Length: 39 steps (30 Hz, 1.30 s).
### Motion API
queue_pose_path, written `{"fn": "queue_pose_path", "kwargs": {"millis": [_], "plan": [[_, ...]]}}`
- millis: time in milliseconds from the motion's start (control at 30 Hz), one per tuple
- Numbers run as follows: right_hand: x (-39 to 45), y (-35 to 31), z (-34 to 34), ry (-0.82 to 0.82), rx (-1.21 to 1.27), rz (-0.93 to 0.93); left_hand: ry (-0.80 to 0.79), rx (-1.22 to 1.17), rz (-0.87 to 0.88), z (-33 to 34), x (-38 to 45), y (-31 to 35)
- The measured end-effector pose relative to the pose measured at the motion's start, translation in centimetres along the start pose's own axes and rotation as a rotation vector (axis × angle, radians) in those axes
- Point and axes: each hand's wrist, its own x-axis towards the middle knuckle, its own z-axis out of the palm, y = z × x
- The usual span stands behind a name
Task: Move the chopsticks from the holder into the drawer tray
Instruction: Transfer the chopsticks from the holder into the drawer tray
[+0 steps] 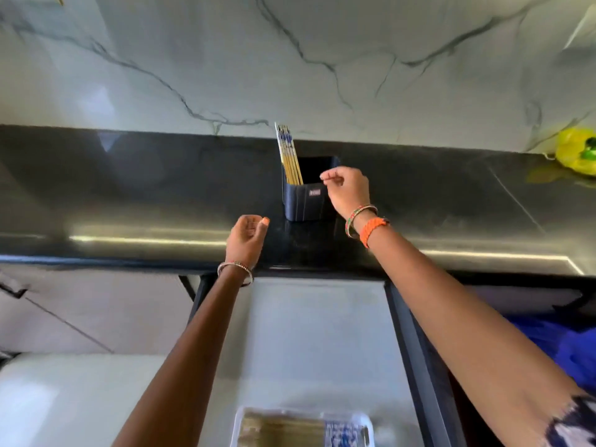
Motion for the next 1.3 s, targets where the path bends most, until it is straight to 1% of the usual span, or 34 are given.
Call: {"fn": "queue_pose_path", "kwargs": {"millis": [33,67,100,167,233,300,367,467,633,733,867,967,1033,1067,1133,1200,1233,1300], "plan": [[2.5,-0.4,0.4,-0.006,-0.061,-0.063,-0.005,0.015,0.043,0.4,1.5,0.4],[4.6,-0.5,1.0,-0.034,-0.111,-0.094,-0.027,0.034,0.047,0.7,2.5,0.3],[6.9,-0.7,1.8,-0.078,-0.163,-0.103,-0.059,0.056,0.012,1.1,3.8,-0.2],[10.7,-0.3,3.8,-0.188,-0.294,-0.074,-0.161,0.134,-0.112,1.7,5.2,-2.3],[13.6,0.3,5.8,-0.275,-0.387,-0.04,-0.212,0.254,-0.16,2.1,5.7,-4.3],[15.9,0.9,7.7,-0.333,-0.348,-0.017,-0.201,0.237,-0.152,2.3,6.3,-5.5],[17.5,1.3,9.2,-0.375,-0.228,-0.009,-0.201,0.191,-0.134,2.3,6.6,-6.0],[18.7,1.7,10.3,-0.397,-0.119,-0.018,-0.177,0.154,-0.118,2.2,6.7,-6.3],[19.1,1.8,9.9,-0.317,-0.004,0.01,-0.153,0.168,-0.093,2.5,6.6,-6.4],[18.7,0.8,8.2,-0.214,0.082,0.0,-0.138,0.167,-0.109,2.3,6.5,-6.3],[17.7,-2.1,4.4,0.023,0.173,-0.037,-0.127,0.164,-0.143,2.2,6.0,-5.4],[16.3,-4.1,0.7,0.253,0.319,-0.012,-0.114,0.116,-0.177,2.0,4.2,-5.1],[13.9,-4.7,-1.7,0.36,0.563,0.071,-0.073,0.052,-0.2,1.6,2.2,-5.1],[12.3,-4.7,-2.5,0.349,0.747,0.143,-0.065,0.004,-0.216,1.3,1.2,-5.1],[7.3,-3.5,-3.4,0.28,1.062,0.324,-0.079,-0.186,-0.296,0.5,-1.5,-5.0],[0.8,-1.3,-2.9,0.226,1.209,0.509,-0.068,-0.341,-0.405,-0.5,-4.8,-5.9],[-2.2,0.1,-2.2,0.209,1.261,0.6,-0.051,-0.363,-0.445,-0.9,-6.3,-6.4],[-9.3,3.3,-0.4,0.194,1.321,0.806,-0.025,-0.331,-0.526,-1.7,-10.0,-8.1]]}}
